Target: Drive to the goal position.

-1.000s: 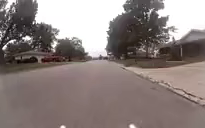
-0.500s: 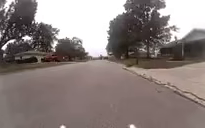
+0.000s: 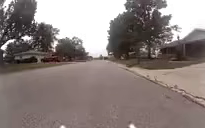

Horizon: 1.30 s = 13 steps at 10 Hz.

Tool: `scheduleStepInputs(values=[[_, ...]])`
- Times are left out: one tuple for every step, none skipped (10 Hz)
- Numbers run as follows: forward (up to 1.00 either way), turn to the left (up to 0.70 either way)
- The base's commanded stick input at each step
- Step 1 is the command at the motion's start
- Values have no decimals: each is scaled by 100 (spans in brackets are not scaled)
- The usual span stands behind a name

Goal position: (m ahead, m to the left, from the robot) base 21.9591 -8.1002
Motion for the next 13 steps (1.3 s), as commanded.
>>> scheduleStepInputs(values=[[50,0],[50,0],[50,0],[50,0],[50,0],[50,0],[50,0],[50,0],[50,0],[50,0],[50,0],[50,0],[50,0]])
